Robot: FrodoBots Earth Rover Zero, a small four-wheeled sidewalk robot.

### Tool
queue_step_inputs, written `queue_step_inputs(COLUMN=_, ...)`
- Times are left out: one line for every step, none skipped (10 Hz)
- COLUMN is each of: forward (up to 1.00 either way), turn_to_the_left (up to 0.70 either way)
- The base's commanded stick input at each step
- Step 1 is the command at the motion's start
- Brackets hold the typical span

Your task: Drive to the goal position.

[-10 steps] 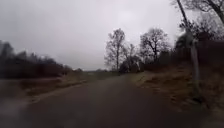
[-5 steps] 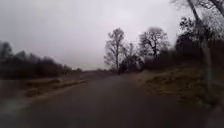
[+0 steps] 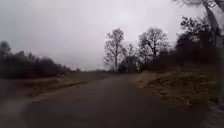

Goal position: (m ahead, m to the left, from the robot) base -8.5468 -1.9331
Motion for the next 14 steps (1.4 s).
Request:
queue_step_inputs(forward=0.7, turn_to_the_left=0.0)
queue_step_inputs(forward=0.7, turn_to_the_left=0.0)
queue_step_inputs(forward=0.7, turn_to_the_left=0.0)
queue_step_inputs(forward=0.7, turn_to_the_left=0.0)
queue_step_inputs(forward=0.7, turn_to_the_left=0.0)
queue_step_inputs(forward=0.7, turn_to_the_left=0.0)
queue_step_inputs(forward=0.7, turn_to_the_left=0.0)
queue_step_inputs(forward=0.7, turn_to_the_left=0.0)
queue_step_inputs(forward=0.7, turn_to_the_left=0.0)
queue_step_inputs(forward=0.7, turn_to_the_left=0.0)
queue_step_inputs(forward=0.7, turn_to_the_left=0.0)
queue_step_inputs(forward=0.7, turn_to_the_left=0.0)
queue_step_inputs(forward=0.7, turn_to_the_left=0.0)
queue_step_inputs(forward=0.7, turn_to_the_left=0.0)
